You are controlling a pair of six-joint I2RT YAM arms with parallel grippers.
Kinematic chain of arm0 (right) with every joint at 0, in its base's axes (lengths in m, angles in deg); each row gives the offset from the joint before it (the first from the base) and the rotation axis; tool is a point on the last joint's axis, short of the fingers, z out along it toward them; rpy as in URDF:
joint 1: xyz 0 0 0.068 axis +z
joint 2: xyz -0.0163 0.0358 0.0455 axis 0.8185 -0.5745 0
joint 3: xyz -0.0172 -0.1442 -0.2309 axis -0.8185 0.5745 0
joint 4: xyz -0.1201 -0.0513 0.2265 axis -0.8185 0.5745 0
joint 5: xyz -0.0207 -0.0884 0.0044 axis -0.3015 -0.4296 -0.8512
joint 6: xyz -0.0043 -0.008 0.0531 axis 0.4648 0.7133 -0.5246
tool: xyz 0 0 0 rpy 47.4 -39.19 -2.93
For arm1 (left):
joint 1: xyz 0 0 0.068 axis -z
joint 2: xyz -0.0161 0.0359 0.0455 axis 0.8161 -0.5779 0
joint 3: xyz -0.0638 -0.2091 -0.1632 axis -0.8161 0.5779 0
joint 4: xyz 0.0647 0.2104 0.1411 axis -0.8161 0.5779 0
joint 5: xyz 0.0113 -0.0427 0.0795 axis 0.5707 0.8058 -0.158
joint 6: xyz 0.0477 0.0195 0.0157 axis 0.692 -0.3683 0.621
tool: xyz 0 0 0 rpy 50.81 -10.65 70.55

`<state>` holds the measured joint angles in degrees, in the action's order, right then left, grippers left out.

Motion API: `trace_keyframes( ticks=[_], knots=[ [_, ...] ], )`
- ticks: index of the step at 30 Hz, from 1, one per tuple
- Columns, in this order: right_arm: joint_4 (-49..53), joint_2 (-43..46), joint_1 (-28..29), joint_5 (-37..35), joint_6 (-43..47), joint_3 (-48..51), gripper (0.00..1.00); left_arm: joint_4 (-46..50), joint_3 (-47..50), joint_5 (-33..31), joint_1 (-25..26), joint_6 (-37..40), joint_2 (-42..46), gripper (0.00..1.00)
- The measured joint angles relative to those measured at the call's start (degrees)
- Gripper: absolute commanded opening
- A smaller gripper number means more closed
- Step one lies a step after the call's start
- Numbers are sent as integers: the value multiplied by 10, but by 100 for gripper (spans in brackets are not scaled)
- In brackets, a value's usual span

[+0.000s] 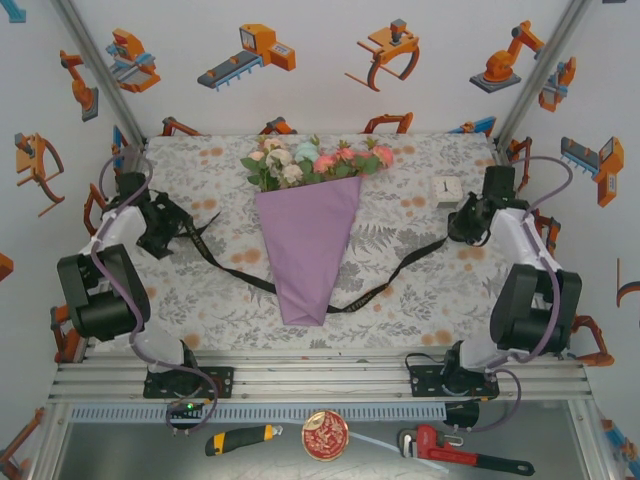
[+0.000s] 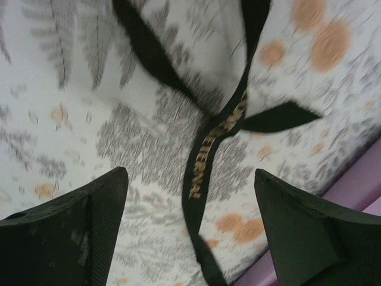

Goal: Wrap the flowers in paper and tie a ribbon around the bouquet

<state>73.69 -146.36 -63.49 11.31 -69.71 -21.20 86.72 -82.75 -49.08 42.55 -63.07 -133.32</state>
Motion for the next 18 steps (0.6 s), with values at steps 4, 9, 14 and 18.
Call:
trace_keyframes(
  ticks=[4,9,14,18],
  knots=[
    [-27,31,21,25,-11,7,0,-6,-55,-1,-20,1,-27,67],
    [-36,42,30,41,-20,46,0,-5,-104,-11,-35,-1,-62,65],
    [-35,42,32,50,-24,65,0,-15,-126,7,-36,-14,-118,59],
    [-36,48,33,61,-23,64,0,-27,-137,38,-34,-29,-172,58]
  ],
)
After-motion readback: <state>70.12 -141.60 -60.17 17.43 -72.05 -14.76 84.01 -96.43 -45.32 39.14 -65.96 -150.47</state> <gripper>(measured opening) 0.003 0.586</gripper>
